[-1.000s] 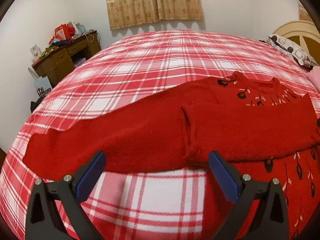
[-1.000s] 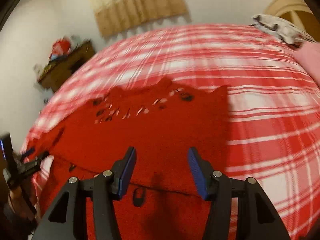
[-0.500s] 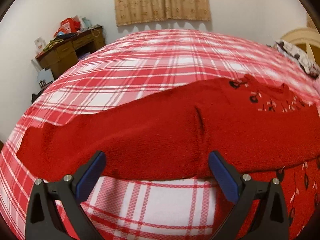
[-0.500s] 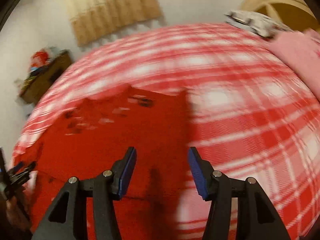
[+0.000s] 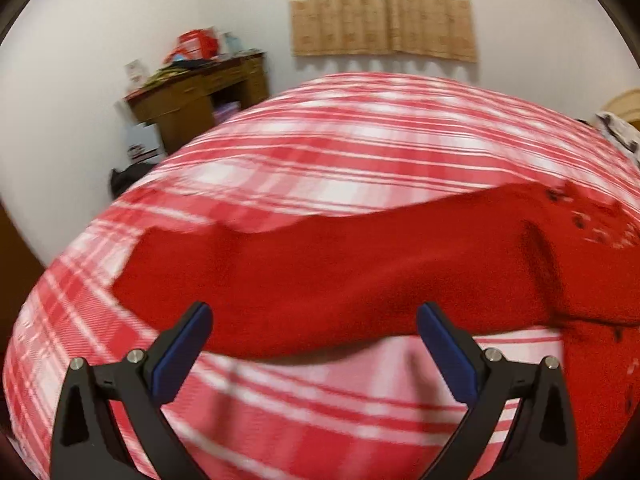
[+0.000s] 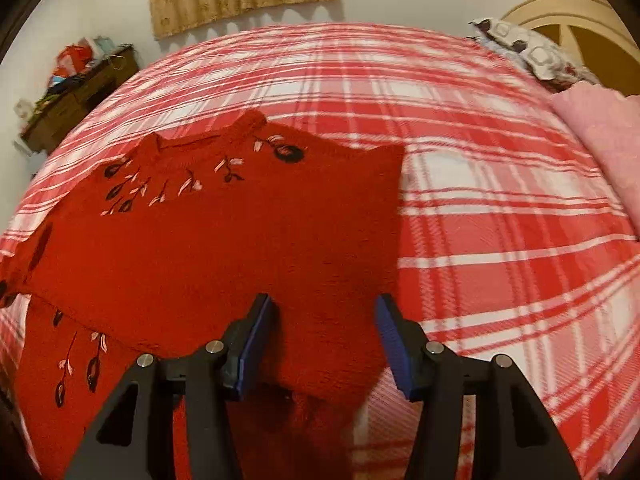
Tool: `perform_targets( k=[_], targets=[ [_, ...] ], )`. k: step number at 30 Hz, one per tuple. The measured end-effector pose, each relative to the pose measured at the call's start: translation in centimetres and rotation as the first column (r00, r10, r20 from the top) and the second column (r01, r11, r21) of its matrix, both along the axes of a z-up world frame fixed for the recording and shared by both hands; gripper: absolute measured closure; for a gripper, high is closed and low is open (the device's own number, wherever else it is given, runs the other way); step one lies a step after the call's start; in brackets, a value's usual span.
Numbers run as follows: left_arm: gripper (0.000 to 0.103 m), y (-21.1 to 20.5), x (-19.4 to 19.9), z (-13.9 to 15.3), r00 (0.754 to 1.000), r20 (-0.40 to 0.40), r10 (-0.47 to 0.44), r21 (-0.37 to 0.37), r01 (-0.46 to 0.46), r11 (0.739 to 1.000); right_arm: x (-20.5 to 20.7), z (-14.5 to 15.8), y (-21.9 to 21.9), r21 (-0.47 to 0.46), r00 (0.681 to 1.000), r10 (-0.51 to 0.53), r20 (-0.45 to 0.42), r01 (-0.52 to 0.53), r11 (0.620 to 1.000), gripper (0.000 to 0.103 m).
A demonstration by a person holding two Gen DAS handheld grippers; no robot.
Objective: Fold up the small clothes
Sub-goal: 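Move the left gripper to the cuff of the other sleeve, then close the left gripper on the other sleeve cuff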
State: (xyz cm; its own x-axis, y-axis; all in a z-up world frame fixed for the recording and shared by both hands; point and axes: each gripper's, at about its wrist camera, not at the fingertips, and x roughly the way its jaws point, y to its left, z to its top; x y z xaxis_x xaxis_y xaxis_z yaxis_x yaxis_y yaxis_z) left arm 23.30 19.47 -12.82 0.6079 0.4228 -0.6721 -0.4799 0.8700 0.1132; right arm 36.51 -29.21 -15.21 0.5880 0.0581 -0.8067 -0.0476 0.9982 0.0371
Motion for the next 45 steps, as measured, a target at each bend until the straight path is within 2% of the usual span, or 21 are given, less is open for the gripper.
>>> perform_targets(
  k=[3,6,7,9,10,14,15,17,20,24,27,29,31,32,37,38,39,40,43,45],
  targets=[
    [0.0,3.4,-1.5,-0.2,0.997,-0.019,0.076,0.003,-0.076,0.997,-0.4,0.9,2.1,0.036,0.997,0.069,0.036,-0.07,0.997,0.044],
    [0.0,6.4,-2.9,-0.4,0.989,-0.038,0.143,0.017,-0.143,0.99,0.1,-0.4,3.2,-0.049,0.998,0.066,0.012,-0.066,0.997,0.044],
    [0.0,7.5,-3.5,-0.4,0.985,-0.042,0.168,0.027,-0.167,0.986,0.6,-1.4,2.5,-0.067,0.999,0.032,-0.022,-0.033,0.997,0.044],
    [0.0,9.3,-4.4,-0.4,0.976,-0.046,0.214,0.045,-0.212,0.976,0.4,-2.1,0.3,0.017,1.0,-0.002,-0.011,0.002,1.0,0.041],
    [0.0,10.3,-4.8,-0.4,0.97,-0.047,0.238,0.049,-0.236,0.971,0.3,-2.2,-0.5,0.027,1.0,-0.009,-0.007,0.009,1.0,0.041],
    [0.0,13.4,-6.1,-0.7,0.951,-0.042,0.305,0.011,-0.305,0.952,-0.3,-2.4,-1.4,0.025,1.0,-0.009,-0.002,0.009,1.0,0.036],
    [0.0,14.1,-6.3,-0.7,0.95,-0.041,0.308,-0.012,-0.309,0.951,-0.4,-2.6,-1.4,0.005,1.0,-0.027,-0.003,0.027,1.0,0.024],
    [0.0,15.2,-6.7,-0.8,0.941,-0.039,0.336,-0.044,-0.337,0.94,-0.3,-3.3,-2.1,0.038,0.997,-0.072,-0.011,0.073,0.997,0.017],
    [0.0,15.3,-7.2,-0.5,0.941,-0.019,0.338,-0.057,-0.339,0.939,-0.3,-3.2,-2.4,0.053,0.997,-0.075,-0.006,0.075,0.996,0.017],
    [0.001,15.1,-6.5,0.0,0.955,0.007,0.297,-0.088,-0.295,0.951,-0.5,-3.2,-2.3,0.05,0.997,-0.077,0.002,0.076,0.996,0.017],
    [0.01,15.2,-5.3,-0.2,0.965,0.01,0.261,-0.141,-0.257,0.956,-0.6,-3.2,-2.2,0.05,0.997,-0.079,0.005,0.078,0.996,0.016],
    [0.021,15.4,-4.6,-0.7,0.969,-0.003,0.245,-0.183,-0.242,0.953,-0.7,-3.2,-2.3,0.052,0.997,-0.081,0.006,0.081,0.995,0.015],
    [0.043,15.9,-3.9,-1.4,0.971,-0.02,0.238,-0.24,-0.236,0.942,-0.9,-3.3,-2.2,0.055,0.996,-0.085,0.007,0.084,0.995,0.014],
    [0.049,16.1,-3.7,-1.7,0.969,-0.029,0.247,-0.263,-0.245,0.933,-0.9,-3.3,-2.3,0.055,0.996,-0.085,0.007,0.085,0.995,0.014],
    [0.05,16.1,-3.5,-1.9,0.969,-0.002,0.245,-0.281,-0.236,0.93,-0.9,-3.3,-2.5,0.062,0.996,-0.088,0.007,0.088,0.994,0.013],
    [0.055,15.9,-3.4,-2.0,0.972,0.004,0.234,-0.28,-0.224,0.934,-0.9,-3.3,-2.4,0.062,0.996,-0.089,0.008,0.088,0.994,0.013],
    [0.073,15.8,-3.3,-2.1,0.976,0.012,0.217,-0.277,-0.205,0.939,-0.9,-3.3,-2.5,0.062,0.996,-0.088,0.008,0.088,0.994,0.012],
    [0.086,15.7,-3.1,-2.2,0.982,0.011,0.189,-0.287,-0.178,0.941,-0.9,-3.3,-2.5,0.063,0.996,-0.089,0.007,0.088,0.994,0.012],
    [0.089,15.4,-3.2,-1.7,0.987,0.032,0.157,-0.314,-0.139,0.939,-0.9,-3.4,-2.5,0.065,0.996,-0.09,0.007,0.089,0.994,0.012],
    [0.09,15.2,-3.3,-1.0,0.987,0.051,0.151,-0.304,-0.129,0.944,-0.9,-3.4,-2.5,0.067,0.996,-0.091,0.006,0.09,0.994,0.011]
  ],
)
